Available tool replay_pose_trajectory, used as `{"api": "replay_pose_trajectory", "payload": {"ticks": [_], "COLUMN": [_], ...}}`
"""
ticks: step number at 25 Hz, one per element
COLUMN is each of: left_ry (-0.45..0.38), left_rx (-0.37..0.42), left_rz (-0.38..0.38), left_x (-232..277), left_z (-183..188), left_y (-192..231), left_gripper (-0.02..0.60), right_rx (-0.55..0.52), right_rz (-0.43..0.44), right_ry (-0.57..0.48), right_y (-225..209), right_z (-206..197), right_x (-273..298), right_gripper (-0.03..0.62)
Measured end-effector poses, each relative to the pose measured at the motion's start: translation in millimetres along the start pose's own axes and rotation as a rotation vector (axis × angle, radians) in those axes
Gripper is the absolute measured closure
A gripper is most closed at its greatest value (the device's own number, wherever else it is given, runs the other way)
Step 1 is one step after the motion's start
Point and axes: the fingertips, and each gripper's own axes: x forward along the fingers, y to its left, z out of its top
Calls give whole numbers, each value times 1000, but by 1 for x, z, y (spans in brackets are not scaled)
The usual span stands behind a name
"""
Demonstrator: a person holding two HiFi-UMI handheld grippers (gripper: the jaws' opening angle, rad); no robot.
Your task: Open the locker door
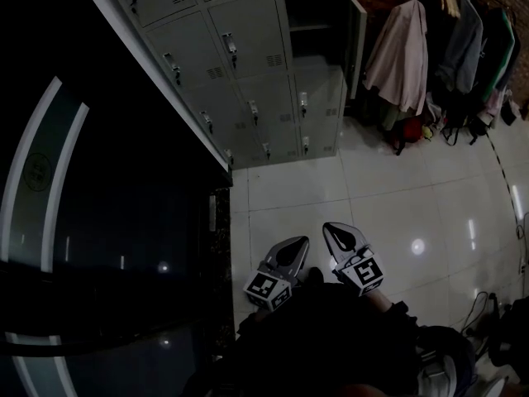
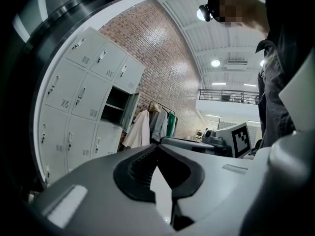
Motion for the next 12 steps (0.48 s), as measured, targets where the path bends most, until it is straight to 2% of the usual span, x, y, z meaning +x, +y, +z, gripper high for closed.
{"api": "replay_pose_trajectory", "payload": {"ticks": [12], "left_ry": [39], "left_rx": [25], "left_rz": [-17], "left_x": [20], "left_z": [-6], "left_y": [-10], "left_gripper": [571], "right_rx": [-10], "right_rz": [25], "right_ry": [-38], "right_y": [-7], "right_z": [10], "right_x": [-5], "right_gripper": [593]}}
